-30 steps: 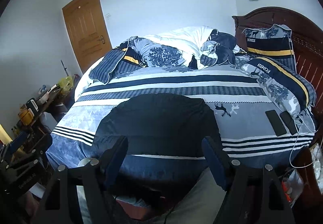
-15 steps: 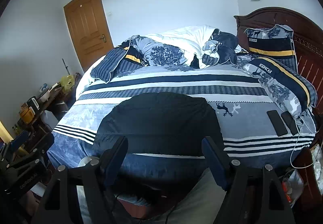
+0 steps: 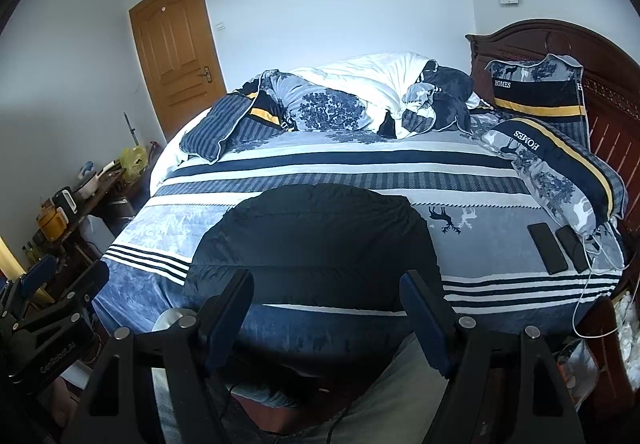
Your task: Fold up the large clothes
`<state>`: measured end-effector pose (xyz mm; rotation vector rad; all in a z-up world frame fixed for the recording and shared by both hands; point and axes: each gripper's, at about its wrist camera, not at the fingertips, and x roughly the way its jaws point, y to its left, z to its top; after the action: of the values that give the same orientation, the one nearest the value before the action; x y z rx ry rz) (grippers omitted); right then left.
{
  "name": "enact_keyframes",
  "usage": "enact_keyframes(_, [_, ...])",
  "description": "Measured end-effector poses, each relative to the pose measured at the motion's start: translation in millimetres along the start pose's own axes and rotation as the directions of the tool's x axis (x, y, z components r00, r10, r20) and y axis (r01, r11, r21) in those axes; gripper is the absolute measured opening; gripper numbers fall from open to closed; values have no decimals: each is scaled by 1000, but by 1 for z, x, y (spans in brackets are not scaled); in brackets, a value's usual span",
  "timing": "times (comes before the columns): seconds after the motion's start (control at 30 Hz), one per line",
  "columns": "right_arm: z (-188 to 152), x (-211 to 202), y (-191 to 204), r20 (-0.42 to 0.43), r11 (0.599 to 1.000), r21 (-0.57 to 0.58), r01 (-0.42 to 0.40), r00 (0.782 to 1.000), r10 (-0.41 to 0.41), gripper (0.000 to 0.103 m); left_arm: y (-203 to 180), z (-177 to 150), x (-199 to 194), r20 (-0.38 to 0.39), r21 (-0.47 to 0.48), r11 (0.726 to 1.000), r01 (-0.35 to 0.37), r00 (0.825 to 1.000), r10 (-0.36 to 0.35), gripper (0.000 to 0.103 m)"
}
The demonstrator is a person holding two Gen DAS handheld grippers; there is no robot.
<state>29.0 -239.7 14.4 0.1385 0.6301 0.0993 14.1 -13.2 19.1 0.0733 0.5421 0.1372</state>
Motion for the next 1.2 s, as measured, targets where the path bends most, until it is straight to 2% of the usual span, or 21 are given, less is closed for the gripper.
enact_keyframes(0.53, [8, 27, -13, -29, 999, 2, 40, 999, -40, 78, -23, 6, 34, -41, 21, 1000, 1, 999, -1, 96])
enact_keyframes(0.93, [14, 90, -14, -124, 1000, 0, 31, 992, -31, 78, -26, 1, 92, -154, 8, 1000, -29, 988, 30, 96])
enact_keyframes(1.2, [18, 129, -9, -171, 1000, -9, 24, 985, -25, 78, -32, 0, 127, -188, 18, 1000, -25, 982, 28, 96])
